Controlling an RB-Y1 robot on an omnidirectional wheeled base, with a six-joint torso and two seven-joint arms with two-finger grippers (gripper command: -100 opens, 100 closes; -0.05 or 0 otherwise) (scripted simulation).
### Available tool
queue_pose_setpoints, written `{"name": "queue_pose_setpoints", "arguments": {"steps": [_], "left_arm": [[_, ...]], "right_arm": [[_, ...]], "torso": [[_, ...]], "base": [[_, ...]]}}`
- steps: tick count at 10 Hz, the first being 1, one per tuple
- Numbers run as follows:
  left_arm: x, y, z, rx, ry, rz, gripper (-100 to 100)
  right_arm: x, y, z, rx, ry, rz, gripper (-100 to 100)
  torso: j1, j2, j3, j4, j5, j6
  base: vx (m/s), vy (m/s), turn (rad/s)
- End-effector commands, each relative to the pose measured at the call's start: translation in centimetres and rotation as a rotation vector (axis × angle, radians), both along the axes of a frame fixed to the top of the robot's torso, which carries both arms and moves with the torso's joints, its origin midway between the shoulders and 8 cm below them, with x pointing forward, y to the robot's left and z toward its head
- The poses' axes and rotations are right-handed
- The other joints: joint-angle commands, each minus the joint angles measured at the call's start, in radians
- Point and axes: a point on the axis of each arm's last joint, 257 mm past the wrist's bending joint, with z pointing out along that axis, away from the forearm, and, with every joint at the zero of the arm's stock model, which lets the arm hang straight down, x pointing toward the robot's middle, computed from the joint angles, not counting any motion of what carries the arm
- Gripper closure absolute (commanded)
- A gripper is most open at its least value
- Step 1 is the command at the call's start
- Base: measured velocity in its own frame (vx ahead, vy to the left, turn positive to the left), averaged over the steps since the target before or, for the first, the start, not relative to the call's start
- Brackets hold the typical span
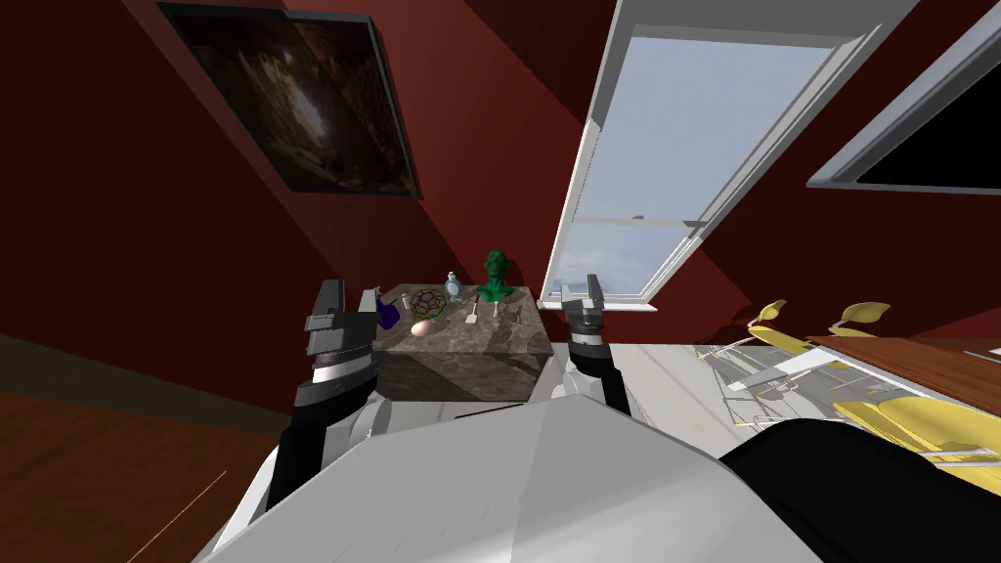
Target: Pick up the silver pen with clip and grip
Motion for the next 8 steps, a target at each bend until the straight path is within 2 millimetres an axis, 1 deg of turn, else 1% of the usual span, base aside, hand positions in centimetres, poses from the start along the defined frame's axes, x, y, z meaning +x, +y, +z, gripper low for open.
{"name": "queue_pose_setpoints", "arguments": {"steps": [1,4,5,6,7,8], "left_arm": [[0.0,0.0,0.0,0.000,0.000,0.000,0],[0.0,0.0,0.0,0.000,0.000,0.000,0],[0.0,0.0,0.0,0.000,0.000,0.000,0],[0.0,0.0,0.0,0.000,0.000,0.000,0],[0.0,0.0,0.0,0.000,0.000,0.000,0],[0.0,0.0,0.0,0.000,0.000,0.000,0]], "right_arm": [[0.3,0.2,-0.5,-0.029,0.018,0.010,-100],[1.6,0.4,-2.3,-0.109,0.082,0.031,-100],[1.6,0.5,-2.3,-0.120,0.084,0.037,-100],[2.1,0.5,-3.1,-0.154,0.113,0.044,-100],[2.1,0.5,-3.2,-0.159,0.114,0.046,-100],[2.7,0.4,-4.1,-0.192,0.146,0.052,-100]], "torso": [[0.000,0.000,0.000,0.000,0.000,0.000],[-0.001,0.003,0.002,0.001,0.000,0.000],[-0.001,0.003,0.002,0.001,0.000,0.000],[-0.001,0.002,0.001,0.001,0.000,0.000],[0.000,0.002,0.001,0.001,0.000,0.000],[0.000,0.002,0.001,0.000,0.000,0.000]], "base": [[-0.012,0.000,0.033],[-0.043,-0.006,0.062],[-0.035,-0.003,0.029],[-0.033,0.003,0.070],[-0.025,0.000,0.030],[-0.030,-0.002,0.071]]}}
